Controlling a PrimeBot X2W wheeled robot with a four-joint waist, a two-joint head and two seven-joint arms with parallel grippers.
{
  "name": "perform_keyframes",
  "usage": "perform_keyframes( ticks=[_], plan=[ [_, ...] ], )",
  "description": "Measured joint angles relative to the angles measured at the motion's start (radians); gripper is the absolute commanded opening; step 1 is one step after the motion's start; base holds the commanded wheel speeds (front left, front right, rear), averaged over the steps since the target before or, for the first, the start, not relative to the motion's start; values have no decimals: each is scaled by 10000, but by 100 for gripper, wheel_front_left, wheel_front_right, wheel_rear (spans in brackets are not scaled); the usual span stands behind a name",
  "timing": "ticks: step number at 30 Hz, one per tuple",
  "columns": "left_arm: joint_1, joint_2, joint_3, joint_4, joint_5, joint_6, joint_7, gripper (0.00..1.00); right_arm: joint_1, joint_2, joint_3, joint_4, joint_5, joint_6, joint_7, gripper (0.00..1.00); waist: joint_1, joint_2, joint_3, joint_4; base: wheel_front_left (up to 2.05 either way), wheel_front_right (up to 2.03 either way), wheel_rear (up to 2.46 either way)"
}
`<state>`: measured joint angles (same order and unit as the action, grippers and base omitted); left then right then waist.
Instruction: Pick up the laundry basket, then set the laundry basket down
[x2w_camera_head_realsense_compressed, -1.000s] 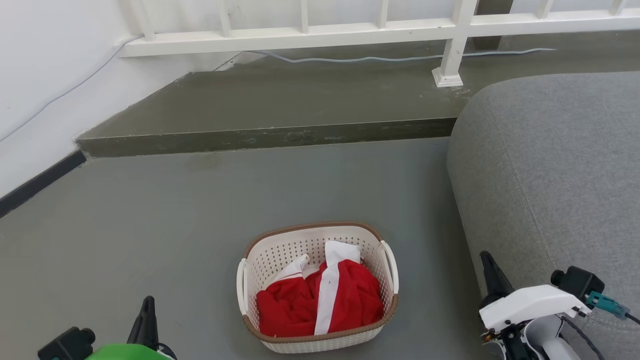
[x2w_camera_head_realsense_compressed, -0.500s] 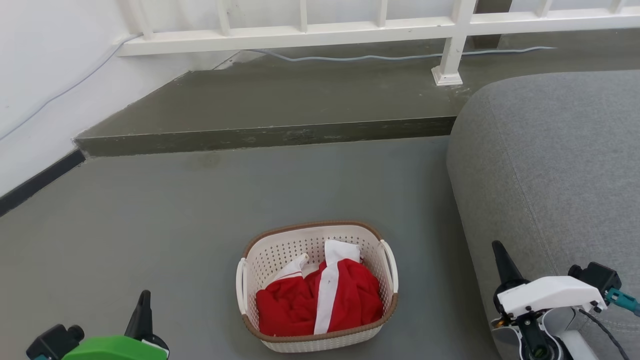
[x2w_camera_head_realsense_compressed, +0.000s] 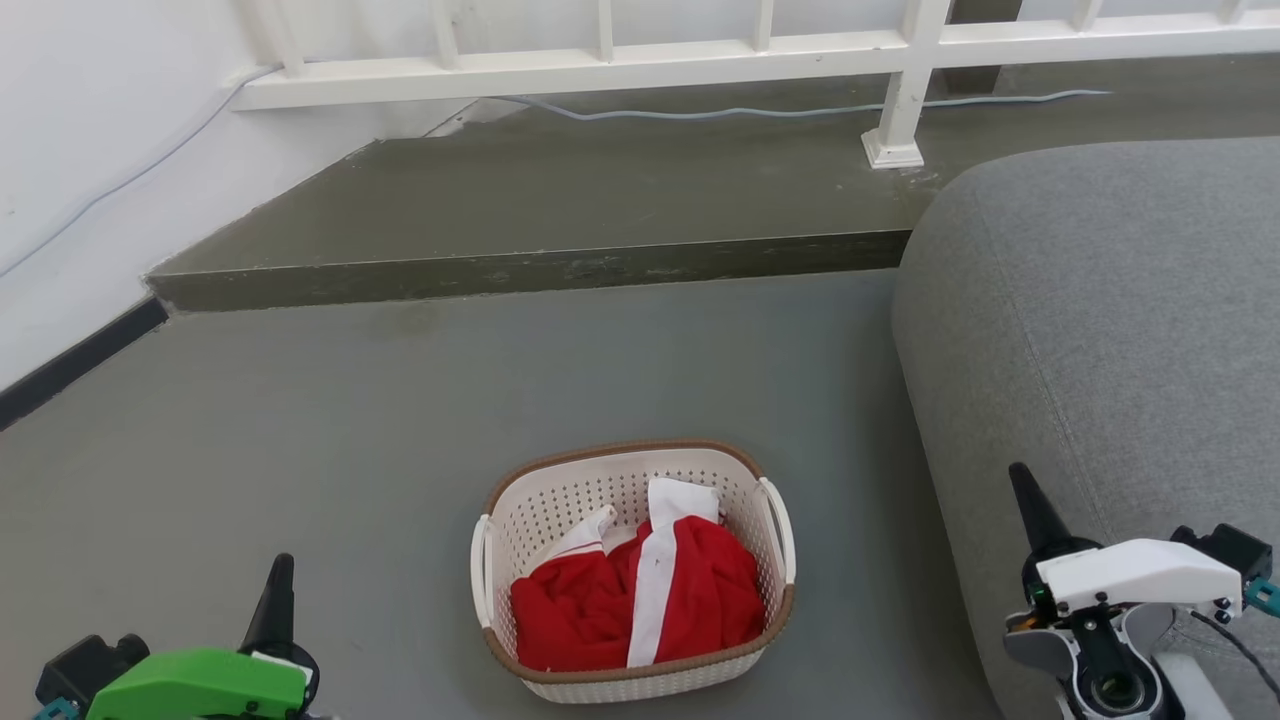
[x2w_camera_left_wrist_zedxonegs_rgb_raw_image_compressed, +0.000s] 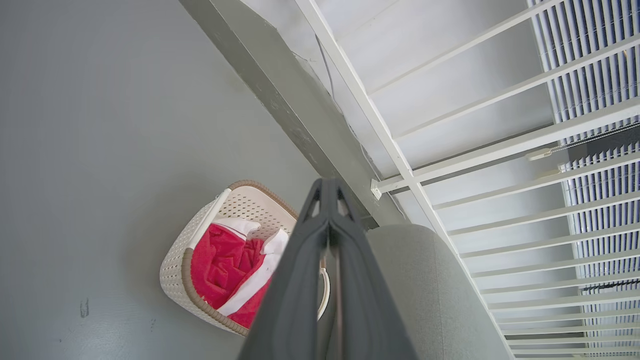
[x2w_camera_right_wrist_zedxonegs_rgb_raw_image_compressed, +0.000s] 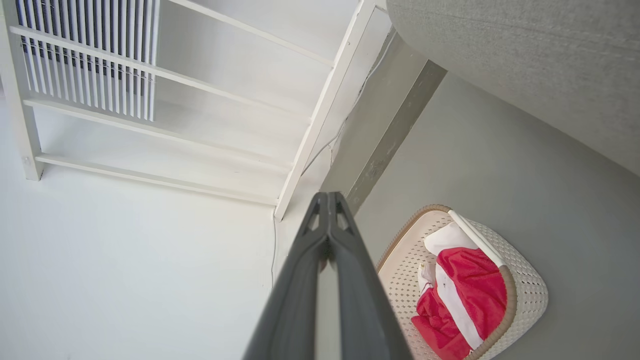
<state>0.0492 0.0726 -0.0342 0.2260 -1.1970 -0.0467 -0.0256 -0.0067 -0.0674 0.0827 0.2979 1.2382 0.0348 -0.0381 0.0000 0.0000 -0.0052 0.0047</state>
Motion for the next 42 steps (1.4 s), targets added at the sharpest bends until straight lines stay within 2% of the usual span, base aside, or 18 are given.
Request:
perform_keyframes(
  ticks=[12,37,42],
  plan=[
    [-268,-29,236,173,-1254,-245,339,0,-112,-4,-474,-35,1200,180,307,0,0,0,24,-14,0,0,0],
    [-929,-128,727,470,-4151,-719,1045,0,-455,-6,-1534,-153,3866,794,968,0,0,0,79,-45,0,0,0],
    [-1014,-148,769,504,-4276,-736,1053,0,-478,-13,-1624,-174,4090,796,1016,0,0,0,81,-46,0,0,0]
  ],
)
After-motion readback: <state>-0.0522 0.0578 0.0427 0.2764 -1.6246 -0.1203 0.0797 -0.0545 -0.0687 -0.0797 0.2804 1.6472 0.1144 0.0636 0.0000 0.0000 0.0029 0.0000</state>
